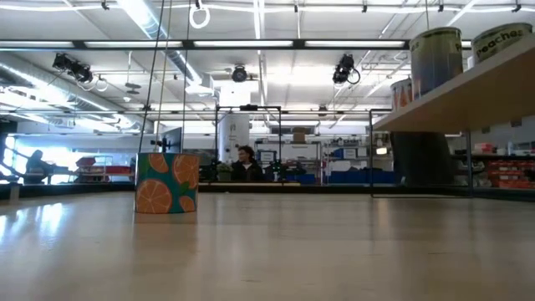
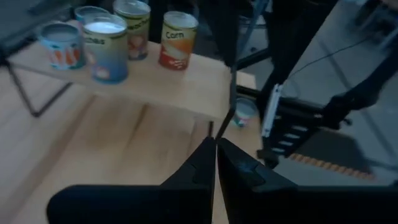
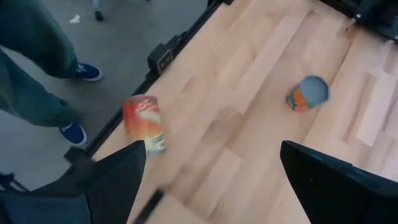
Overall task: Pick and place cans onto a shelf
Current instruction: Put the canned corn on the shelf, then adjust the canned goods on the shelf
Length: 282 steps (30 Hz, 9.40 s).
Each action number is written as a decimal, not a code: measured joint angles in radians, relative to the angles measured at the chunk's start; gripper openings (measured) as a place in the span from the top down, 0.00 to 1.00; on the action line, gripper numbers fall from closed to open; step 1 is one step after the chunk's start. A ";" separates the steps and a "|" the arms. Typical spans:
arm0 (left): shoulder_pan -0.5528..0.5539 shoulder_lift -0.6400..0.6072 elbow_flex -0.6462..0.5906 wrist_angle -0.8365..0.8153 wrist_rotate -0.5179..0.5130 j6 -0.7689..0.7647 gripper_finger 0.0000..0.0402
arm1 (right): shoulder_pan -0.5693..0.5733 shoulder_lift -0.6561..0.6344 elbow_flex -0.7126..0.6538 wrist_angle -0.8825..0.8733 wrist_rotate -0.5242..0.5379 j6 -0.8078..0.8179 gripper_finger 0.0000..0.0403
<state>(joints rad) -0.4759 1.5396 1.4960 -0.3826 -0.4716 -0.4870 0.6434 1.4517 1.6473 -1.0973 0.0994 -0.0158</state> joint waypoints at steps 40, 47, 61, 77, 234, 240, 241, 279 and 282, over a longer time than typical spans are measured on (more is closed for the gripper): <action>-0.068 -0.044 0.000 -0.271 0.061 0.012 0.94 | 0.148 0.823 0.217 -0.065 -0.133 0.136 0.21; -0.067 -0.192 0.000 -0.311 0.057 0.090 0.94 | 0.068 0.769 0.217 -0.073 -0.012 -0.115 0.22; 0.260 -0.411 0.000 -0.341 0.162 0.395 0.94 | -0.197 0.745 0.218 0.015 0.020 -1.019 0.21; 0.513 -0.557 0.000 -0.423 0.182 0.416 0.92 | -0.436 0.773 0.217 0.150 -0.110 -1.129 0.16; 0.511 -0.292 0.000 0.012 0.203 0.116 0.71 | 0.086 -0.672 -0.588 0.123 0.269 0.367 0.55; 0.511 -0.292 0.000 0.010 0.203 0.153 0.71 | 0.053 -0.611 -0.418 -0.152 0.104 0.547 0.91; 0.511 -0.292 0.000 0.010 0.203 0.162 0.71 | 0.052 -0.608 -0.405 -0.193 0.082 0.571 0.95; 0.511 -0.268 -0.002 0.088 0.204 0.209 0.71 | -0.106 -0.631 -0.302 -0.483 0.299 0.825 0.99; 0.511 -0.259 0.000 0.100 0.204 0.209 0.71 | -0.205 -0.627 -0.339 -0.478 0.313 0.803 1.00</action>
<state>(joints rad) 0.0350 1.2802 1.4956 -0.2827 -0.2673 -0.2775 0.4382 0.8245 1.3083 -1.5757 0.4120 0.7874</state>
